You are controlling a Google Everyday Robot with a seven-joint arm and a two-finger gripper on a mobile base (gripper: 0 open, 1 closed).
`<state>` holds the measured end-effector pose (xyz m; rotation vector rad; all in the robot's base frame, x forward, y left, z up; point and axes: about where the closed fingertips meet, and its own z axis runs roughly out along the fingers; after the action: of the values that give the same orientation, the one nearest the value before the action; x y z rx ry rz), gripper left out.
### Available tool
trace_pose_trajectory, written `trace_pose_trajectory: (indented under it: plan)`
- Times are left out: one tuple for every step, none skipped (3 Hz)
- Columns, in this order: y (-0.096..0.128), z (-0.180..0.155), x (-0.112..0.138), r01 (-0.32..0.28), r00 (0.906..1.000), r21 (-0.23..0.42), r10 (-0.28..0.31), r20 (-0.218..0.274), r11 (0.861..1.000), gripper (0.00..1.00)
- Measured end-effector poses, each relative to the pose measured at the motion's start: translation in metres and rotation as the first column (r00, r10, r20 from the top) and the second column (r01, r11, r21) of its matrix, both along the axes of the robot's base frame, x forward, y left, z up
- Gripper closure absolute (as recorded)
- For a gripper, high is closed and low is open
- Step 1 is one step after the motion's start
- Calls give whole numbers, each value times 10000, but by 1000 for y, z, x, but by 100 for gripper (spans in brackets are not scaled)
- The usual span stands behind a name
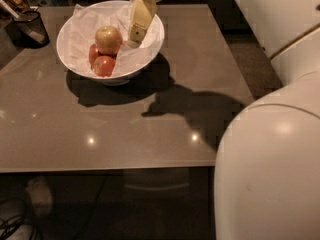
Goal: Pick apple from white bowl
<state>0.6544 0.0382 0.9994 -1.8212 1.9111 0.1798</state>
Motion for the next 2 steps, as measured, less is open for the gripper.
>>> trace_pose_trajectory:
  plan:
    - [15, 5, 11, -111, 9999, 295, 108, 83, 9995, 0]
    - [25, 5, 20, -128, 9999, 548, 131, -51, 9984, 11]
